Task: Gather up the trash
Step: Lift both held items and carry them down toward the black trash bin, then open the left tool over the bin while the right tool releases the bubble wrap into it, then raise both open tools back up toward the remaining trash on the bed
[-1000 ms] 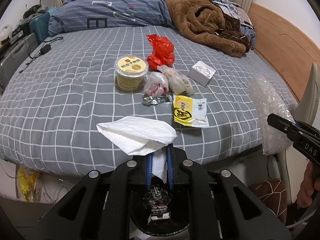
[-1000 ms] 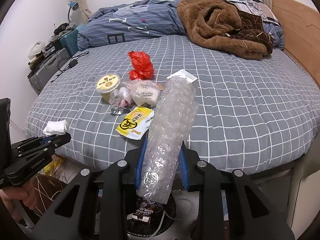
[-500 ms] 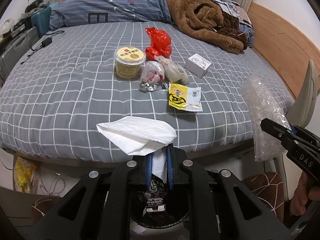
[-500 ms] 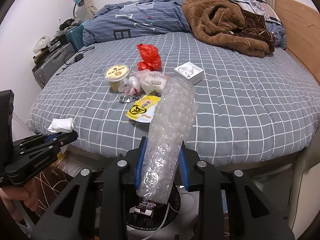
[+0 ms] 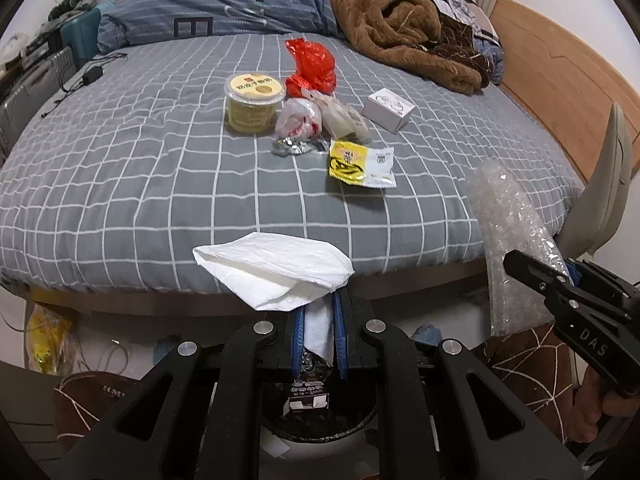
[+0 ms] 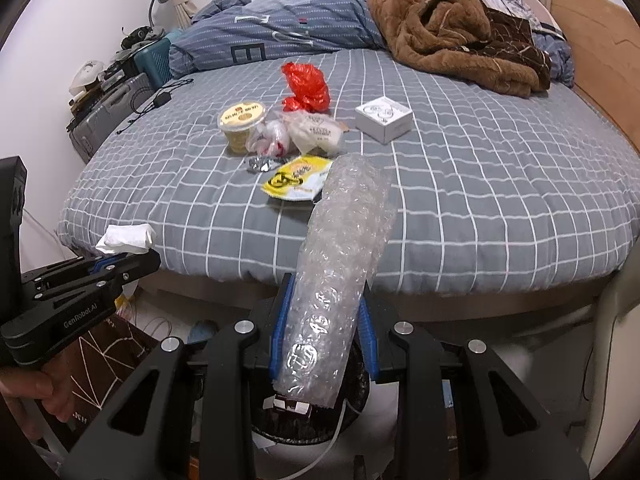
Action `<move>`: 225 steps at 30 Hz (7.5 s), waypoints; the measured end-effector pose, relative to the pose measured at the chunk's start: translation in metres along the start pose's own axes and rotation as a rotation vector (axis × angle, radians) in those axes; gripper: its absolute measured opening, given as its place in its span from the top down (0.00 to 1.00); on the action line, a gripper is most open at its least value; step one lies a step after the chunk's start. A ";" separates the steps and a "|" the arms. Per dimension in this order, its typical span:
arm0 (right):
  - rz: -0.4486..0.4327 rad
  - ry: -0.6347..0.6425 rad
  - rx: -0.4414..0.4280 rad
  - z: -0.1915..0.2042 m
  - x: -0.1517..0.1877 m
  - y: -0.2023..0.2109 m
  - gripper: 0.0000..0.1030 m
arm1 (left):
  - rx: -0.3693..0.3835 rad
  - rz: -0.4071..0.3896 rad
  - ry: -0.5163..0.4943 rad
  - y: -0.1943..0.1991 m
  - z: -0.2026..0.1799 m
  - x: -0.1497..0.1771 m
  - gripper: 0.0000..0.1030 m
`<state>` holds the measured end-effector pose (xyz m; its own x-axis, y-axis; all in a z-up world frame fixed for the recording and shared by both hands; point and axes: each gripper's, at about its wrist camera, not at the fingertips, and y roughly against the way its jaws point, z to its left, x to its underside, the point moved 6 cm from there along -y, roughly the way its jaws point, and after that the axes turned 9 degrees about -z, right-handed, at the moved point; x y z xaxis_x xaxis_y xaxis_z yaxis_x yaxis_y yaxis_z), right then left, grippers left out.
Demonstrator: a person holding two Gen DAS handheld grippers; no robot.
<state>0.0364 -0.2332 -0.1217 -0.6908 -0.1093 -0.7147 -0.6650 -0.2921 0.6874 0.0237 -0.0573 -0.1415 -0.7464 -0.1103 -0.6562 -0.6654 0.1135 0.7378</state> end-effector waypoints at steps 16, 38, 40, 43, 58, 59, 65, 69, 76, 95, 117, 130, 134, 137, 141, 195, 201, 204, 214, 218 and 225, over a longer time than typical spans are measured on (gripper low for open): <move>0.067 -0.007 0.000 0.012 0.050 -0.006 0.72 | -0.004 0.044 0.000 -0.002 0.000 0.038 0.89; 0.162 0.034 -0.012 0.038 0.105 -0.024 0.72 | 0.004 0.129 0.006 -0.014 -0.002 0.093 0.89; 0.169 0.039 -0.011 0.040 0.109 -0.025 0.72 | 0.002 0.140 0.008 -0.016 -0.001 0.099 0.89; 0.176 0.053 -0.009 0.044 0.114 -0.026 0.72 | 0.003 0.149 0.011 -0.018 -0.001 0.106 0.89; 0.225 0.073 0.023 0.051 0.139 -0.038 0.72 | 0.011 0.229 0.020 -0.038 -0.004 0.143 0.88; 0.228 0.069 0.023 0.050 0.140 -0.038 0.72 | 0.012 0.236 0.023 -0.039 -0.004 0.145 0.88; 0.245 0.056 0.041 0.042 0.144 -0.045 0.72 | 0.011 0.269 0.036 -0.051 -0.002 0.153 0.88; 0.254 0.049 0.055 0.035 0.146 -0.050 0.72 | 0.005 0.286 0.017 -0.062 -0.006 0.157 0.88; 0.259 0.032 0.078 0.024 0.149 -0.050 0.72 | 0.018 0.312 -0.008 -0.075 -0.015 0.162 0.88; 0.277 -0.020 0.104 0.006 0.154 -0.056 0.72 | 0.018 0.290 -0.038 -0.084 -0.028 0.161 0.44; 0.285 -0.010 0.068 0.028 0.151 -0.069 0.72 | -0.094 0.171 0.000 -0.049 0.025 0.137 0.07; 0.294 -0.007 0.043 0.047 0.146 -0.080 0.72 | -0.128 0.163 0.034 -0.046 0.058 0.136 0.06; 0.298 0.023 0.024 0.061 0.146 -0.087 0.72 | -0.142 0.154 0.044 -0.042 0.070 0.136 0.06; 0.307 0.043 0.015 0.071 0.147 -0.093 0.72 | -0.148 0.154 0.059 -0.040 0.078 0.137 0.06; 0.318 0.063 0.010 0.078 0.149 -0.098 0.69 | -0.157 0.157 0.080 -0.040 0.088 0.139 0.06; -0.024 0.064 0.176 0.028 0.048 0.000 0.08 | -0.148 -0.035 0.065 0.021 0.061 0.058 0.06; -0.058 0.071 0.169 0.028 0.026 0.010 0.08 | -0.147 -0.064 0.057 0.031 0.060 0.034 0.06; -0.074 0.074 0.167 0.027 0.015 0.013 0.08 | -0.147 -0.082 0.051 0.035 0.060 0.017 0.06; -0.110 0.079 0.168 0.021 -0.026 0.014 0.08 | -0.159 -0.111 0.048 0.031 0.063 -0.027 0.06; -0.106 0.082 0.172 0.014 -0.038 0.004 0.08 | -0.166 -0.108 0.054 0.018 0.069 -0.042 0.06; -0.089 0.063 0.180 -0.010 -0.061 -0.026 0.08 | -0.170 -0.098 0.060 -0.011 0.079 -0.066 0.06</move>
<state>0.0983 -0.2283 -0.0969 -0.6117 -0.1512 -0.7765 -0.7666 -0.1290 0.6290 0.0796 0.0263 -0.1189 -0.6733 -0.1721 -0.7191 -0.7200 -0.0686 0.6906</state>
